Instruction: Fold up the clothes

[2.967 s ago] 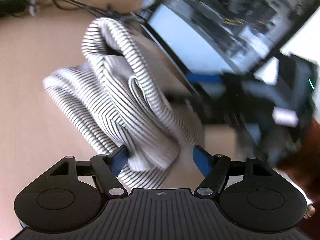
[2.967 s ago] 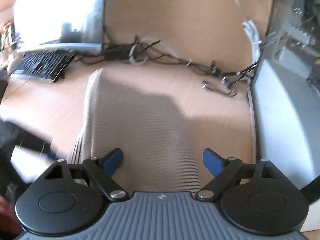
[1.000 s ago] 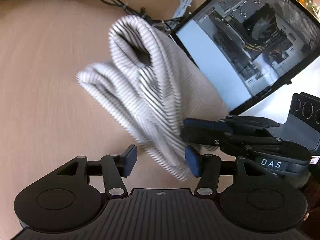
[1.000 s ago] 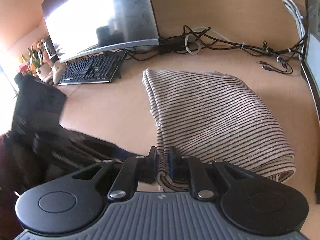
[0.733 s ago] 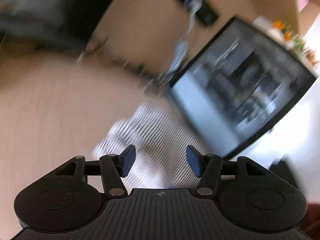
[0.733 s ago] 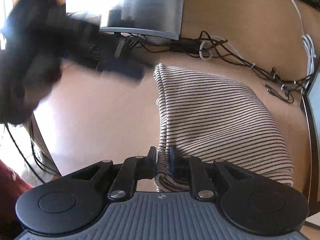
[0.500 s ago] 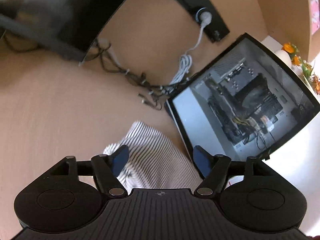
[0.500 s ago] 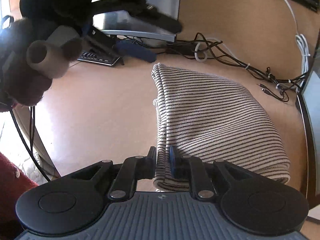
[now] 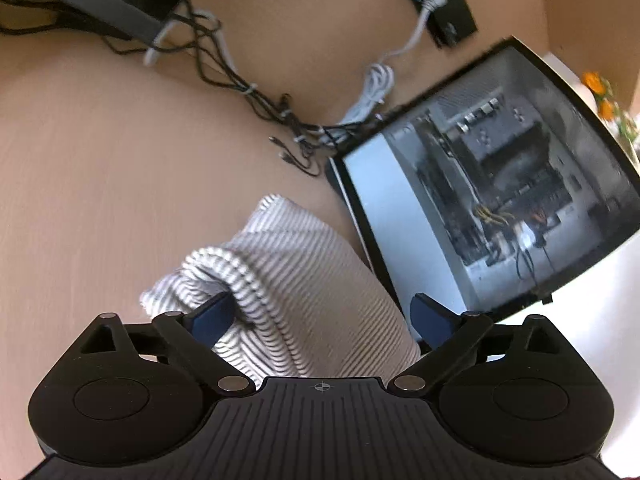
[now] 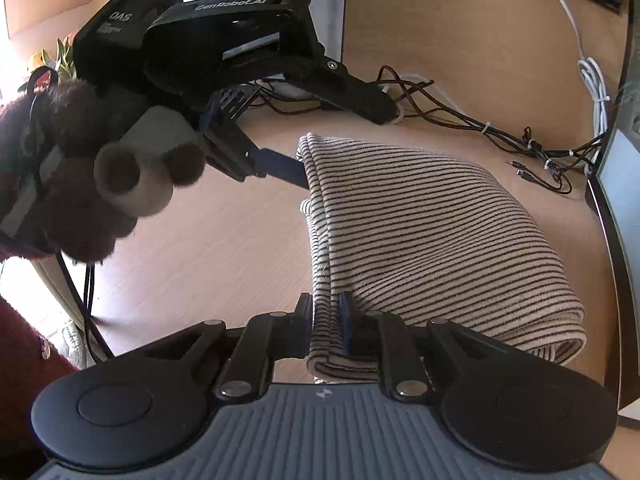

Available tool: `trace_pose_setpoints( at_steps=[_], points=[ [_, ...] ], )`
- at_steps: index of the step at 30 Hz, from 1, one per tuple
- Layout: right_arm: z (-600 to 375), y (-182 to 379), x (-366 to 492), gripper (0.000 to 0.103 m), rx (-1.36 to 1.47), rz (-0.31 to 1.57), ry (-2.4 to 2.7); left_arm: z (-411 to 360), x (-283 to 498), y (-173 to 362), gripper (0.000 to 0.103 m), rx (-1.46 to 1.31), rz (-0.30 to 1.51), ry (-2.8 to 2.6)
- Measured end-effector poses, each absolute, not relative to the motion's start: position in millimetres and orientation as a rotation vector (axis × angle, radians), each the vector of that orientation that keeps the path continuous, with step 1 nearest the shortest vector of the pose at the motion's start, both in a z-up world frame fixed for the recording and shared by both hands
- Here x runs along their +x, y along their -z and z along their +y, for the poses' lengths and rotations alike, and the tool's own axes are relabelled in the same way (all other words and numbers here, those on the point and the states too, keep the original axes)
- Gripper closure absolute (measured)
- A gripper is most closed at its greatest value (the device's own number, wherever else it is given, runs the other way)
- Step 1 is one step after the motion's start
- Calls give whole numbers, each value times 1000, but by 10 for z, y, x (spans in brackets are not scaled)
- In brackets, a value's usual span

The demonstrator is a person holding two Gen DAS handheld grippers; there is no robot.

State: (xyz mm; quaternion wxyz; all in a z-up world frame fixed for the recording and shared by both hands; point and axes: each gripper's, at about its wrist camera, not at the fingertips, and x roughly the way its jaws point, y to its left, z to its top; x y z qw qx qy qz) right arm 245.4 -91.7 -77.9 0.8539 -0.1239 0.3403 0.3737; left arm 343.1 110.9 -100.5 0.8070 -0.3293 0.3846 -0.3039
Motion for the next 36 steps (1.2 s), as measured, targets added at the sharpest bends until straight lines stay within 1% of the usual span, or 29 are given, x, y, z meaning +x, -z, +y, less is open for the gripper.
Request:
trace_pose_setpoints(
  at_steps=[5, 10, 13, 15, 17, 19, 20, 24, 28, 30, 32, 33, 35, 36],
  points=[
    [-891, 793, 2487, 89, -236, 724, -770, 928, 3586, 1132, 0, -804, 735, 681],
    [-850, 802, 2464, 89, -239, 725, -745, 805, 3676, 1204, 0, -849, 697, 652],
    [-800, 811, 2431, 89, -270, 716, -729, 1027, 3688, 1100, 0, -973, 628, 662],
    [-778, 821, 2410, 89, -273, 713, -725, 1172, 3670, 1023, 1, -1017, 618, 707],
    [-750, 830, 2418, 89, -266, 713, -723, 1232, 3616, 972, 1, -930, 612, 719],
    [-708, 842, 2430, 89, -279, 709, -719, 1271, 3578, 993, 3, -819, 651, 711],
    [-686, 848, 2436, 89, -287, 707, -717, 1304, 3566, 1020, 3, -788, 688, 714],
    [-712, 851, 2453, 89, -281, 704, -727, 1617, 3392, 975, 2, -698, 742, 680],
    [-731, 840, 2452, 89, -271, 708, -737, 1809, 3194, 744, 1, -610, 686, 649],
    [-728, 830, 2431, 84, -272, 707, -744, 1761, 3163, 601, 0, -586, 647, 682],
    [-689, 834, 2378, 72, -283, 703, -754, 1625, 3195, 480, 0, -592, 611, 737],
    [-660, 843, 2330, 69, -297, 698, -759, 1511, 3257, 445, 0, -595, 604, 755],
    [-611, 843, 2262, 62, -330, 686, -763, 1309, 3415, 472, 0, -586, 635, 762],
    [-594, 840, 2250, 61, -346, 681, -764, 1216, 3509, 552, 0, -581, 678, 754]
  ],
)
